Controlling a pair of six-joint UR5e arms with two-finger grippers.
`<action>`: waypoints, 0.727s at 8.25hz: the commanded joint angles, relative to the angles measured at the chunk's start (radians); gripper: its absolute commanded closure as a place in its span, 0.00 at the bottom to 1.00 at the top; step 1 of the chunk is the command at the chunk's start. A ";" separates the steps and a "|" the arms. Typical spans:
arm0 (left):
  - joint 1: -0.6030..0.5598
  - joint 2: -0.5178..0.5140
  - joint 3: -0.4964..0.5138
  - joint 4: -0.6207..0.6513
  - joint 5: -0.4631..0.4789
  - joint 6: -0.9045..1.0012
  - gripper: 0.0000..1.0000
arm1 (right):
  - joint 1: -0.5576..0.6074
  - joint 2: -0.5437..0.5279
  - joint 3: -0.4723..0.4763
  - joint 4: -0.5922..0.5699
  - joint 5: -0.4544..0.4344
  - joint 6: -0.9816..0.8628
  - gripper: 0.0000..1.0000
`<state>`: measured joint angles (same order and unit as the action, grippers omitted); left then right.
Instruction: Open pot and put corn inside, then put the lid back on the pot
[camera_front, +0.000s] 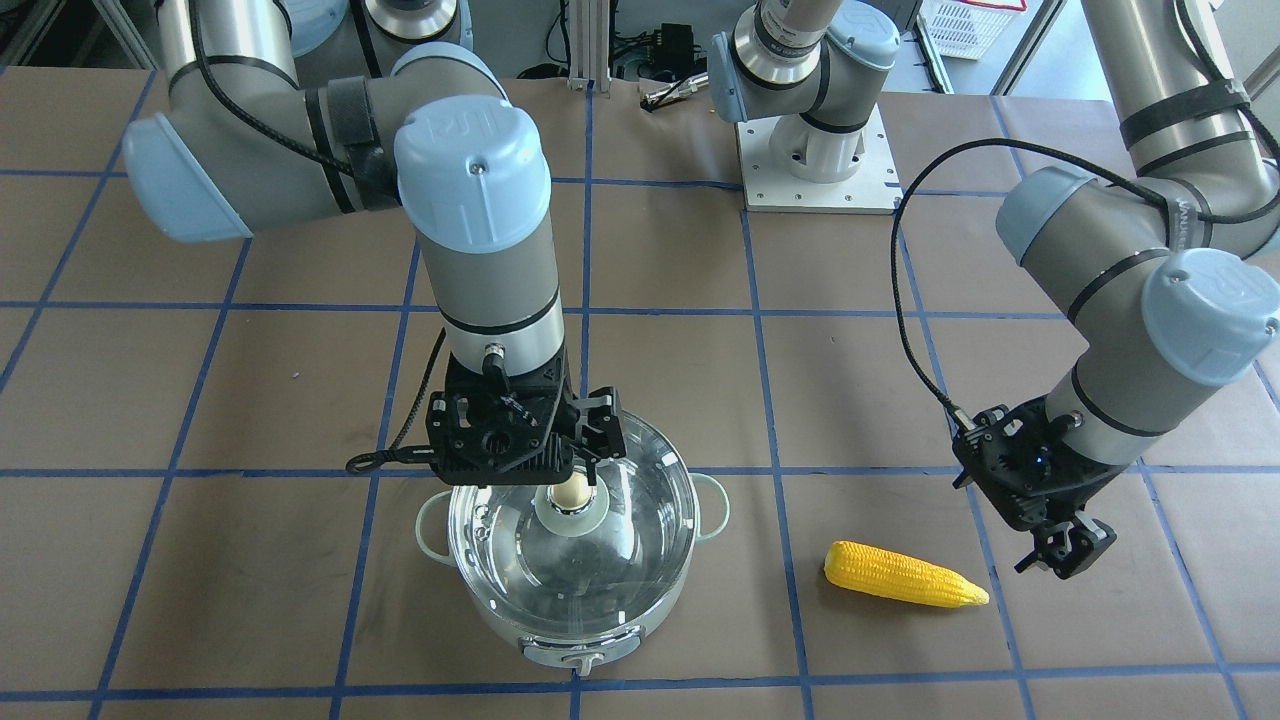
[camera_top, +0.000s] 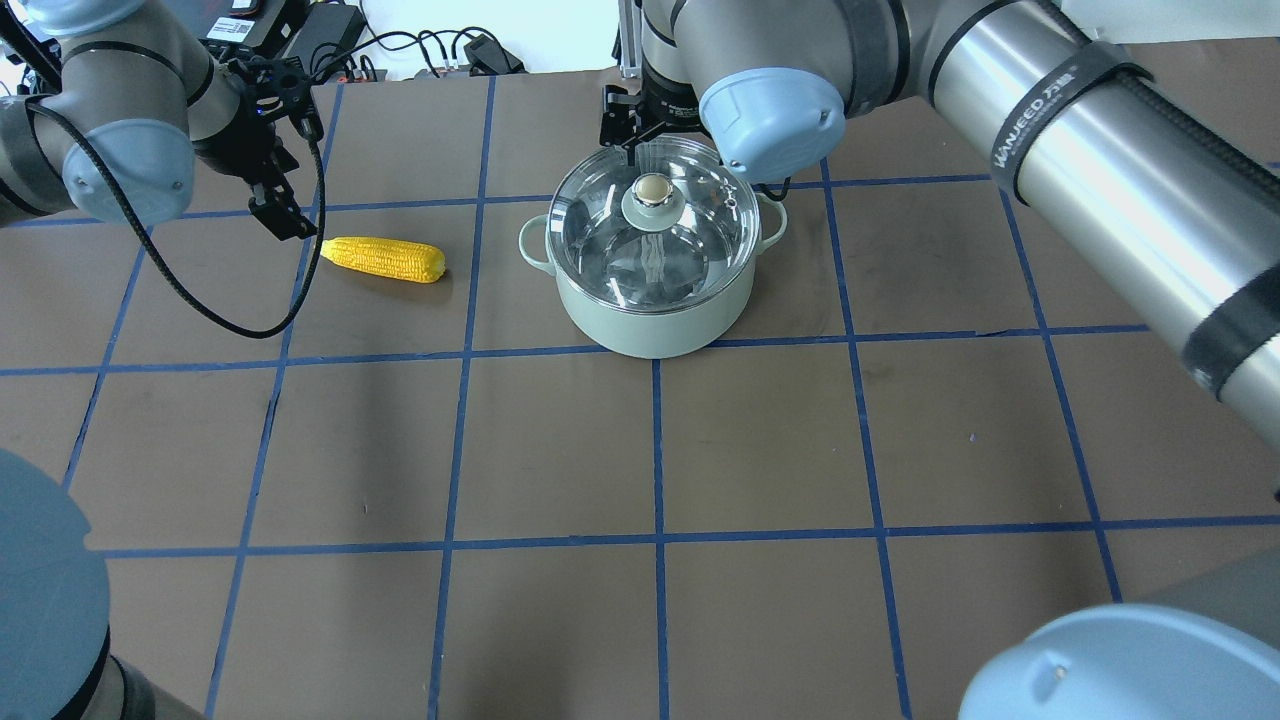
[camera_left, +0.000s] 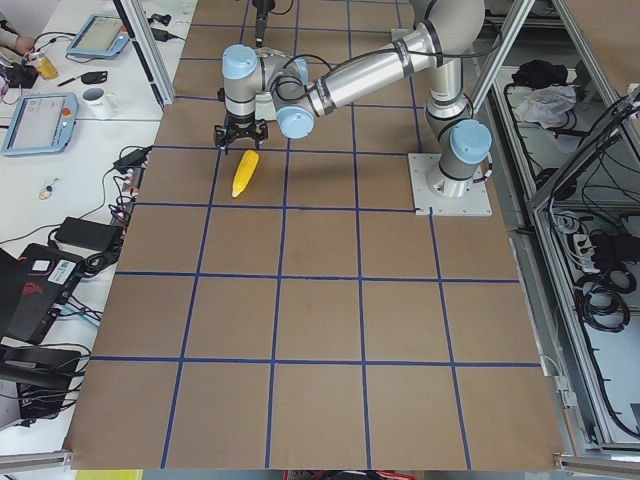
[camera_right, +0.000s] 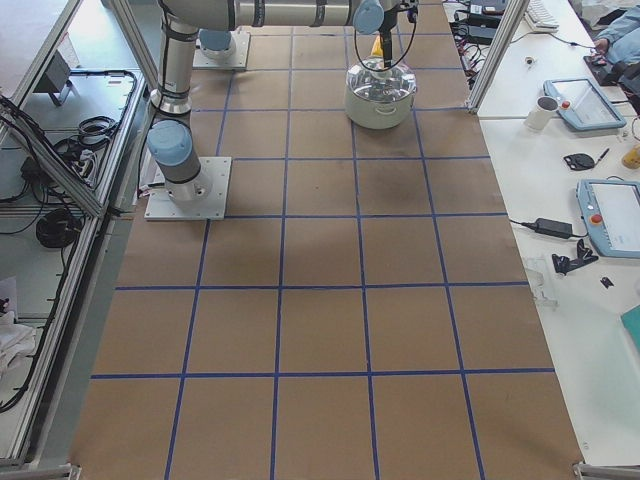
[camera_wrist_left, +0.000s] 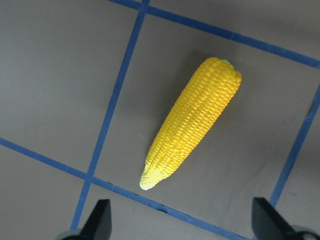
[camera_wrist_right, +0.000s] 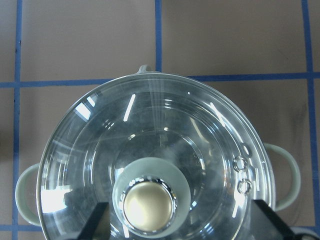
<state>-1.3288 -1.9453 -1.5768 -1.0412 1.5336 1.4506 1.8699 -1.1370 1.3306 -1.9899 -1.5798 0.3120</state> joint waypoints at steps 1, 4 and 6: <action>0.000 -0.078 0.003 0.108 -0.003 0.123 0.00 | 0.008 0.072 0.001 -0.095 0.007 0.013 0.00; 0.000 -0.135 0.001 0.138 -0.004 0.180 0.00 | 0.009 0.072 0.009 -0.096 0.007 0.010 0.05; 0.000 -0.179 0.001 0.136 -0.038 0.201 0.00 | 0.029 0.072 0.013 -0.096 0.006 0.003 0.20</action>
<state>-1.3284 -2.0843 -1.5754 -0.9066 1.5177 1.6287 1.8827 -1.0657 1.3390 -2.0851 -1.5724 0.3193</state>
